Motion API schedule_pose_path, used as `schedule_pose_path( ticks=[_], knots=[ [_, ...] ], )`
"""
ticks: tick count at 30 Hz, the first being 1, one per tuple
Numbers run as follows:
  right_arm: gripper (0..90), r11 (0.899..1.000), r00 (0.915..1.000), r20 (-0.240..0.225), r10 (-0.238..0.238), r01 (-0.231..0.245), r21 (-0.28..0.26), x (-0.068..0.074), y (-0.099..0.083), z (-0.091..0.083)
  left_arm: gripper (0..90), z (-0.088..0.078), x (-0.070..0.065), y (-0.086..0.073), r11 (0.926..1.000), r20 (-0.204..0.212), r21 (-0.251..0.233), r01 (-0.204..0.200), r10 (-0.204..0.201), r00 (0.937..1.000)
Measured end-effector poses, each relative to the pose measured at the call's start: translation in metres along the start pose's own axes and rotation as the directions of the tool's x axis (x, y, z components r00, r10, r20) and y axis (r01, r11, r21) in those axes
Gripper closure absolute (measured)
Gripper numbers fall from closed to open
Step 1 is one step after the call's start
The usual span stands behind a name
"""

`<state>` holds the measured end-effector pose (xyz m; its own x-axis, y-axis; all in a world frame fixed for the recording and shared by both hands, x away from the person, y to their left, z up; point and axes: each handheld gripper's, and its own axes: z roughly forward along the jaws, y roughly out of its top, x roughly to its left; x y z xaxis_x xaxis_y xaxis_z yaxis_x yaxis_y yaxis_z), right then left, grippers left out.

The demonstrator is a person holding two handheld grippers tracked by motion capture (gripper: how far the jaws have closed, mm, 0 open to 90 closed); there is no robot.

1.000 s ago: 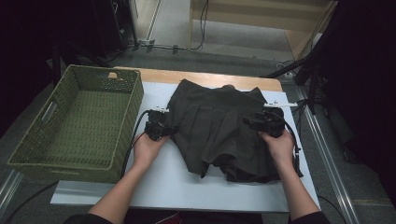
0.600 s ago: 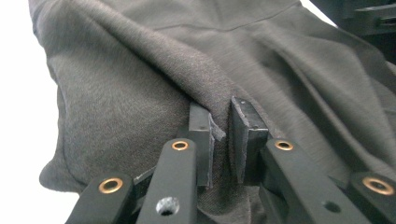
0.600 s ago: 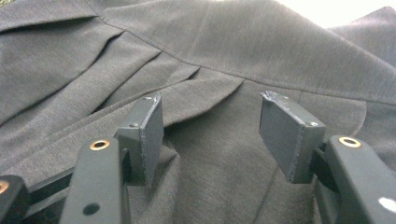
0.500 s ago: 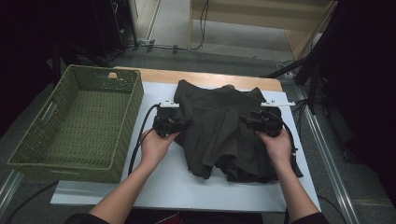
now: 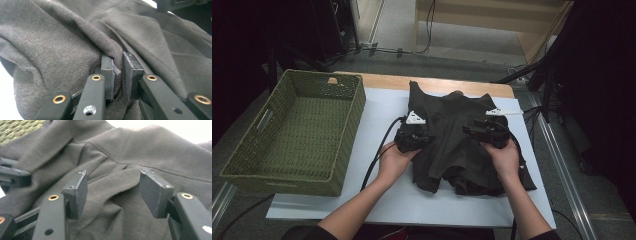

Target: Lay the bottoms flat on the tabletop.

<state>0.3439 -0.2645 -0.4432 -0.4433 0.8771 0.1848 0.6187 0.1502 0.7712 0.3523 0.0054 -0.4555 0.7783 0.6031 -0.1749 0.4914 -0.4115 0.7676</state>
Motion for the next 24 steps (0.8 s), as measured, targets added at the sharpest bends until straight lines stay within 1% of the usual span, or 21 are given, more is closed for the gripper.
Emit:
schedule_pose_path(
  ticks=[3, 8, 11, 12, 16, 17, 20, 21, 22, 23, 24],
  knots=[
    [38.5, 1.0, 0.9998, -0.008, -0.02, 0.02, -0.001, 0.007, 0.0, 0.002, 80.6, 0.007, -0.011, 0.0, 0.9995, 0.016, 0.012, -0.03, 0.029, 0.9994],
    [37.7, 1.0, 0.9986, -0.047, -0.023, 0.022, -0.019, 0.018, 0.003, 0.003, 80.7, 0.013, -0.025, -0.001, 0.9962, 0.032, 0.033, -0.08, 0.079, 0.9964],
    [36.4, 0.999, 0.9974, -0.066, -0.03, 0.028, -0.029, 0.026, 0.004, 0.006, 80.7, 0.015, -0.033, -0.001, 0.9948, 0.042, 0.032, -0.096, 0.095, 0.9946],
    [35.9, 0.999, 0.9974, -0.065, -0.032, 0.03, -0.028, 0.028, 0.005, 0.007, 80.8, 0.016, -0.035, -0.002, 0.9942, 0.041, 0.033, -0.103, 0.101, 0.994],
    [35.5, 0.999, 0.9956, -0.089, -0.03, 0.028, -0.022, 0.034, 0.005, 0.012, 80.8, 0.019, -0.044, -0.003, 0.9908, 0.047, 0.037, -0.13, 0.128, 0.9906],
    [35.5, 0.999, 0.9957, -0.087, -0.031, 0.029, -0.021, 0.035, 0.005, 0.014, 80.9, 0.019, -0.046, -0.003, 0.9901, 0.048, 0.036, -0.136, 0.134, 0.9898],
    [35.7, 1.0, 0.995, -0.096, -0.027, 0.027, -0.003, 0.039, 0.004, 0.022, 80.9, 0.02, -0.052, -0.003, 0.9872, 0.058, 0.034, -0.156, 0.154, 0.9864],
    [37.9, 1.0, 0.9948, -0.099, -0.025, 0.026, 0.007, 0.039, 0.004, 0.025, 80.9, 0.019, -0.054, -0.003, 0.9877, 0.064, 0.027, -0.154, 0.152, 0.9863],
    [44.9, 0.999, 0.9934, -0.113, -0.019, 0.023, 0.03, 0.04, 0.002, 0.029, 80.9, 0.019, -0.055, -0.002, 0.9876, 0.069, 0.026, -0.155, 0.153, 0.9858],
    [56.3, 0.999, 0.9907, -0.136, -0.006, 0.012, 0.041, 0.039, 0.001, 0.032, 80.8, 0.019, -0.056, -0.002, 0.9871, 0.068, 0.031, -0.157, 0.155, 0.9856],
    [69.2, 0.999, 0.9871, -0.16, 0.011, -0.005, 0.037, 0.037, 0.0, 0.032, 80.5, 0.017, -0.055, -0.001, 0.9871, 0.07, 0.03, -0.157, 0.155, 0.9854]
  ],
)
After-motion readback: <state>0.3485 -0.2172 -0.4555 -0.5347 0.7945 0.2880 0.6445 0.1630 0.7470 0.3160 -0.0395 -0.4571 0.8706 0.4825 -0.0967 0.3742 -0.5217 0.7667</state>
